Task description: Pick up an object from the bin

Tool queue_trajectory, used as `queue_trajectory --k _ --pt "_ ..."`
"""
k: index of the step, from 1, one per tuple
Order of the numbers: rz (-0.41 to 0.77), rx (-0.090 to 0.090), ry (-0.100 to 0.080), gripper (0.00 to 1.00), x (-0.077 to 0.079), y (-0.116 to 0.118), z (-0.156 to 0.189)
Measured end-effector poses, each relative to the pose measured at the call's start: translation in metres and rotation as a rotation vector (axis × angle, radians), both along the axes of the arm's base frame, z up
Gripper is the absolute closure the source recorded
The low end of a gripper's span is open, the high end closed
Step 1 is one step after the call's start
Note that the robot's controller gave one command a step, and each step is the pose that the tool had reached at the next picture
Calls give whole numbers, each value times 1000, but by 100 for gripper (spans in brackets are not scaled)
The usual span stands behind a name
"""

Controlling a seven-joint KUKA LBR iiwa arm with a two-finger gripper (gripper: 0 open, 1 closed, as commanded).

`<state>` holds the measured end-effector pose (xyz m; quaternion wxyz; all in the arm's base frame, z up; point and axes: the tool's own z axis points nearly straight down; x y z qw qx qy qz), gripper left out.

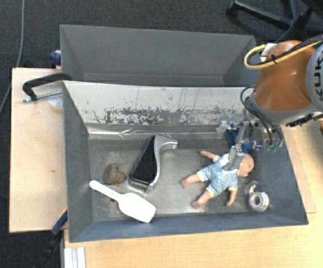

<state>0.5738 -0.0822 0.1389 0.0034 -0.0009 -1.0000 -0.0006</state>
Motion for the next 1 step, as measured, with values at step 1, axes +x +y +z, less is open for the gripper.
queue_trajectory --k 1 --pt "2 -1 -9 100 2 0 5"
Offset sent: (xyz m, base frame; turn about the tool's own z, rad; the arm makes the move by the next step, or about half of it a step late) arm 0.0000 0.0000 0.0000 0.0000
